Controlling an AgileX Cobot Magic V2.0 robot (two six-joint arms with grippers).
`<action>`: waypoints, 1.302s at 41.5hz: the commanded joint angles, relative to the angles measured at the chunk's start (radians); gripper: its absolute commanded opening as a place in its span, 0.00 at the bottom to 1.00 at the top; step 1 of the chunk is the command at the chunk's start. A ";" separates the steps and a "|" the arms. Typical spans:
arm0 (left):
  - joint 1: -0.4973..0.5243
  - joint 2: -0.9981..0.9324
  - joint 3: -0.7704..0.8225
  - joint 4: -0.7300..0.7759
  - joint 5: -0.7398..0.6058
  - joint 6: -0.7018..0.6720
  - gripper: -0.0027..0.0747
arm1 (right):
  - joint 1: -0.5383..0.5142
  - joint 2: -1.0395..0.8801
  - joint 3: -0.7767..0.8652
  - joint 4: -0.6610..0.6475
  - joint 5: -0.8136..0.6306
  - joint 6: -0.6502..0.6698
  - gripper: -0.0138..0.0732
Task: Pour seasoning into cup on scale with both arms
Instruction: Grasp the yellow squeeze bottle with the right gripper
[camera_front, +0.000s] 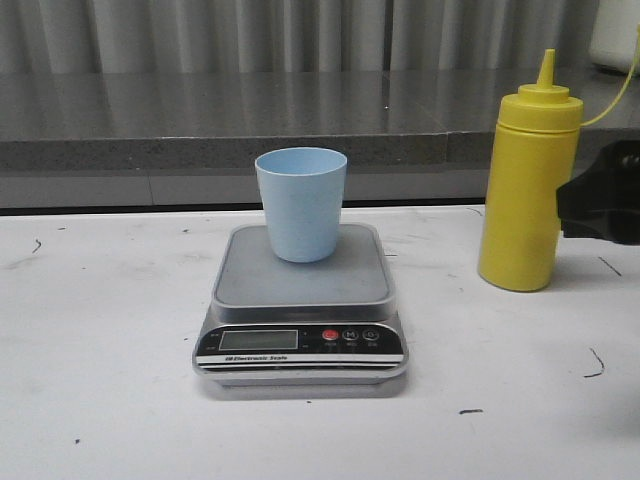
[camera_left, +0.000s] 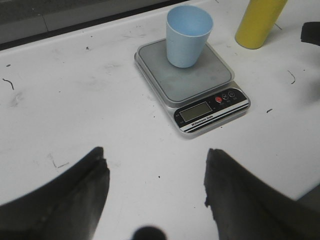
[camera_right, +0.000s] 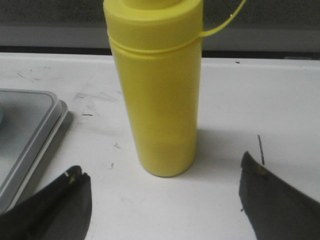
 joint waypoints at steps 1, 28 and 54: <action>-0.007 0.002 -0.025 0.000 -0.069 -0.012 0.58 | 0.002 0.070 -0.022 -0.081 -0.218 0.068 0.86; -0.007 0.002 -0.025 0.000 -0.069 -0.012 0.58 | -0.003 0.439 -0.252 -0.031 -0.380 0.083 0.86; -0.007 0.002 -0.025 0.000 -0.069 -0.012 0.58 | -0.025 0.559 -0.399 -0.028 -0.373 0.052 0.55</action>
